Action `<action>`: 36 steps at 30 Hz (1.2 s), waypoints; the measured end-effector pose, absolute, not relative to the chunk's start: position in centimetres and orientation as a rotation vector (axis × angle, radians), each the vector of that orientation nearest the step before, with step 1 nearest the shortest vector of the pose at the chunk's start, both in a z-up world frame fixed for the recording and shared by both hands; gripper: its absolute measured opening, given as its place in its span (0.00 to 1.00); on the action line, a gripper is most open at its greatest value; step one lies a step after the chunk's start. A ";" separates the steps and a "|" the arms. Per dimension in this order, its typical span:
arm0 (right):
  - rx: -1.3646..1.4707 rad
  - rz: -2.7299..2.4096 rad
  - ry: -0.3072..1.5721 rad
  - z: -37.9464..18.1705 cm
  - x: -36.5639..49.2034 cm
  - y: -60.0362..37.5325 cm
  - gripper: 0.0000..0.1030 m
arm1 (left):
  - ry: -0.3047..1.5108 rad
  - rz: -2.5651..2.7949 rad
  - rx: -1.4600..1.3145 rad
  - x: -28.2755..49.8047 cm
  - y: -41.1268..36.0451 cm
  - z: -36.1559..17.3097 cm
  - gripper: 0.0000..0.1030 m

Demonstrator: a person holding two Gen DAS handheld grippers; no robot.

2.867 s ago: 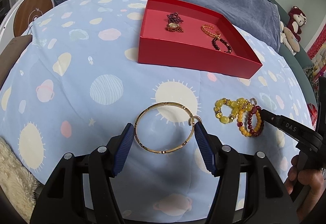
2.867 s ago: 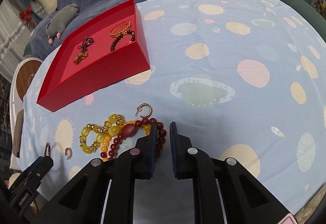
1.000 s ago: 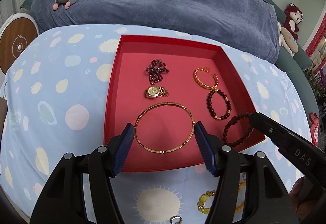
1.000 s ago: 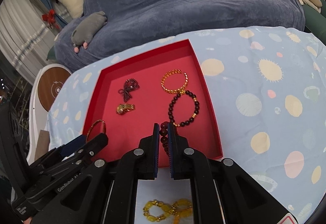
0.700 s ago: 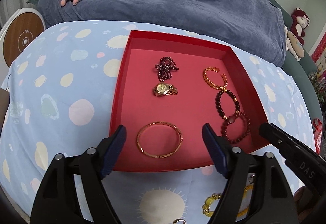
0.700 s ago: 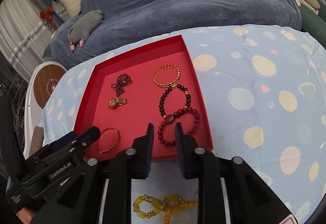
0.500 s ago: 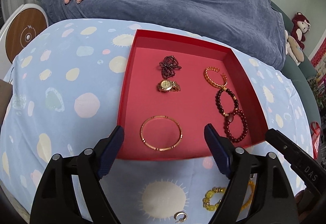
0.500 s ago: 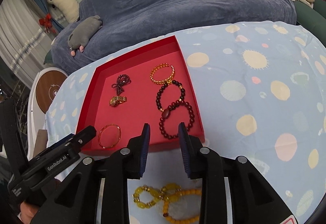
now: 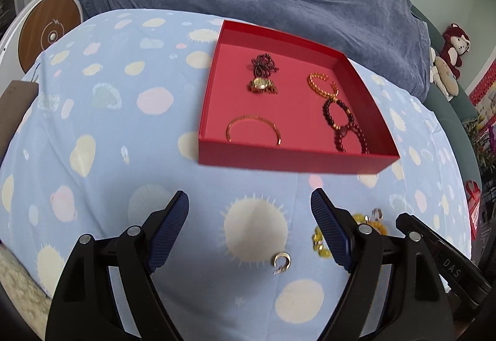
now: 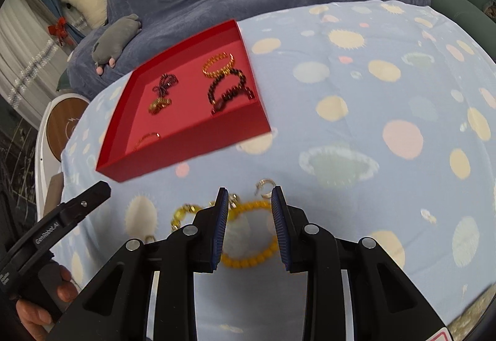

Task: Organize jewelry
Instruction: 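Move both open grippers back to the yellow bracelets on the sheet, then grasp the chunky yellow bead bracelet with the left gripper while the right gripper grasps the orange bead bracelet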

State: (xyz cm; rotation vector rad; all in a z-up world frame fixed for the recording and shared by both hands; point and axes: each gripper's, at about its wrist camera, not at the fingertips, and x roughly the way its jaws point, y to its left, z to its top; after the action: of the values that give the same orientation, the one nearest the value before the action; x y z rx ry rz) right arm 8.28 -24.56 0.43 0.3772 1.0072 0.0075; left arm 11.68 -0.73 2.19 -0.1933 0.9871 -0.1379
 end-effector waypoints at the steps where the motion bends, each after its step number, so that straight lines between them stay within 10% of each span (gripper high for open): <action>1: 0.373 0.002 1.013 0.2 8.0 -24.6 0.28 | 0.991 -0.137 -0.193 11.3 -0.7 2.0 0.75; 36: 0.300 -0.055 1.070 -3.0 4.0 -23.8 0.07 | 1.057 -0.171 -0.166 8.1 -2.8 -0.4 0.75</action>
State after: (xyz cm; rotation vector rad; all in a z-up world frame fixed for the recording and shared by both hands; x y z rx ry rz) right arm 4.04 -23.80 -2.98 0.2999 1.0705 -0.0546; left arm 8.08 -2.75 -0.42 -0.1656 1.0565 -0.1711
